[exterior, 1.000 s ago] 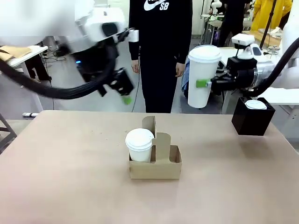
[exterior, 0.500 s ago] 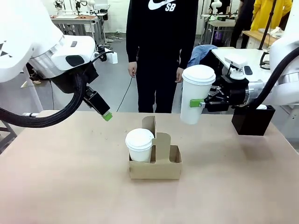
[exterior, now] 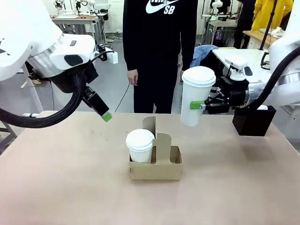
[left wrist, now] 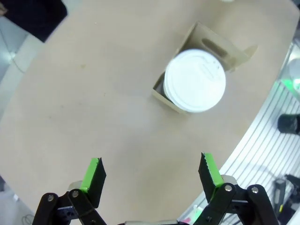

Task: Pour a drink into a cup and package it in a carrier.
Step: Insert the held 600 ml Paper Cup into the Cup Carrier.

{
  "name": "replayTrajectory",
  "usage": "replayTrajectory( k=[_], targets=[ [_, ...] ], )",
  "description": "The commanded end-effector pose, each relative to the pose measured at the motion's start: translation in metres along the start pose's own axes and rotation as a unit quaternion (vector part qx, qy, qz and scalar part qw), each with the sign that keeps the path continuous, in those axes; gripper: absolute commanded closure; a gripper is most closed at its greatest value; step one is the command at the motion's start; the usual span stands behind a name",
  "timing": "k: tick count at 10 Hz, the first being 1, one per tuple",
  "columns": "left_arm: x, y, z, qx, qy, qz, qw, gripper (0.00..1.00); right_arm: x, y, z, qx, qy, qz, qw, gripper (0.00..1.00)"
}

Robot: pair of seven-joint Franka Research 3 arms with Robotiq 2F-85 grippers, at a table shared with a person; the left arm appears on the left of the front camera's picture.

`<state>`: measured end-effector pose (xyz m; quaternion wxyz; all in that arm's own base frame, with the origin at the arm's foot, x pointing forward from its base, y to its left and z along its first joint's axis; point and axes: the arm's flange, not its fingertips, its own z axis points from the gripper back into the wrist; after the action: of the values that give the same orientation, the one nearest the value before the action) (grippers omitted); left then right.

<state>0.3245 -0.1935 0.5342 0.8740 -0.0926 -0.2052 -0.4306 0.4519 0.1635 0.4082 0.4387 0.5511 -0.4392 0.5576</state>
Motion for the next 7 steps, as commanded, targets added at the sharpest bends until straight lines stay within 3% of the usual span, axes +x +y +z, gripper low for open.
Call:
replayTrajectory(
  k=[1, 5, 7],
  targets=[
    [-0.032, 0.015, -0.023, -0.044, -0.006, -0.044, 0.998, 0.0, -0.018, -0.008, -0.021, 0.064, -0.024, 0.013, 0.998, 0.19],
    [-0.074, 0.039, -0.033, -0.048, -0.053, -0.143, 0.987, 0.0, -0.053, -0.01, -0.051, 0.098, -0.04, -0.008, 0.994, 0.19],
    [-0.084, 0.051, -0.033, -0.053, -0.071, -0.141, 0.986, 0.0, -0.066, -0.011, -0.058, 0.108, -0.033, -0.011, 0.994, 0.19]
  ],
)
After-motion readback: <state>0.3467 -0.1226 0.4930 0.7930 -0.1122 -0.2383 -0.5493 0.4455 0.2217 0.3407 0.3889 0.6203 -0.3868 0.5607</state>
